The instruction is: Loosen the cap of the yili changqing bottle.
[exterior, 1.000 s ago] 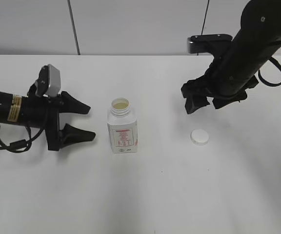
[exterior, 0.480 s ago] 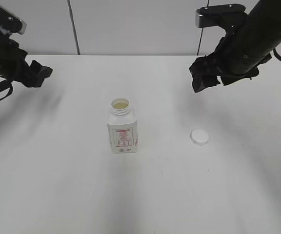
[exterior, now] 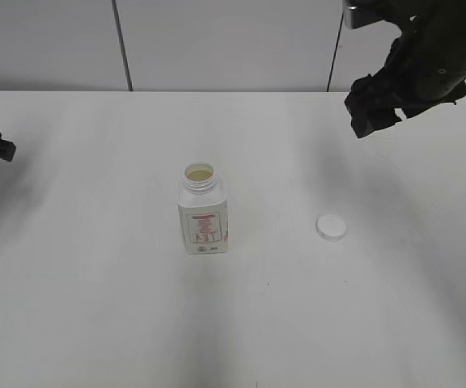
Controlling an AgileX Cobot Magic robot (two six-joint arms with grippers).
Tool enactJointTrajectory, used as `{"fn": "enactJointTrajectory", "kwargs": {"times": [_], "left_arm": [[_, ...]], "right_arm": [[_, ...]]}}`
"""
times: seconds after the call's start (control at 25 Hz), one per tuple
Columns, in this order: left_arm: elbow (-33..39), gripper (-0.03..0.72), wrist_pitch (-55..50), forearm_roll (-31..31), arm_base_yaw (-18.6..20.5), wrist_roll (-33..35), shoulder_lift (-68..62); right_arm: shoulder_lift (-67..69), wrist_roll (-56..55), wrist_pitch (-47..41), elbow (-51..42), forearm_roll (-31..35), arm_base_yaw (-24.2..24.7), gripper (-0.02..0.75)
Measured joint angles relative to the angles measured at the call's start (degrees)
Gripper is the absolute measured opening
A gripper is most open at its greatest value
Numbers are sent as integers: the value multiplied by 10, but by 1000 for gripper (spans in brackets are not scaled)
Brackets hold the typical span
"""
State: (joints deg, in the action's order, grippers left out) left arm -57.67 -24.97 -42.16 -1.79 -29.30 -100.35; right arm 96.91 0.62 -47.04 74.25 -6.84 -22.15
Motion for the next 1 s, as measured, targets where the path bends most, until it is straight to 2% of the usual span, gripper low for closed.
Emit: {"fn": "enactJointTrajectory", "kwargs": {"times": [0.2,0.36,0.52,0.68,0.84,1.0], "left_arm": [[-28,502,-103,250,0,217,23],[-46,502,-175,381,0,327,36],[-46,502,-201,415,0,355,72],[-26,502,-204,422,6,359,128],[19,503,-208,425,15,359,188],[71,503,-220,427,16,359,251]], "right_arm": [[-9,-6,-60,35,-2,24,585],[-27,24,-86,39,25,68,585],[-42,57,-122,39,71,129,585],[-74,68,-134,39,78,167,585],[-121,71,-137,28,82,183,585],[-179,71,-120,-40,103,184,585]]}}
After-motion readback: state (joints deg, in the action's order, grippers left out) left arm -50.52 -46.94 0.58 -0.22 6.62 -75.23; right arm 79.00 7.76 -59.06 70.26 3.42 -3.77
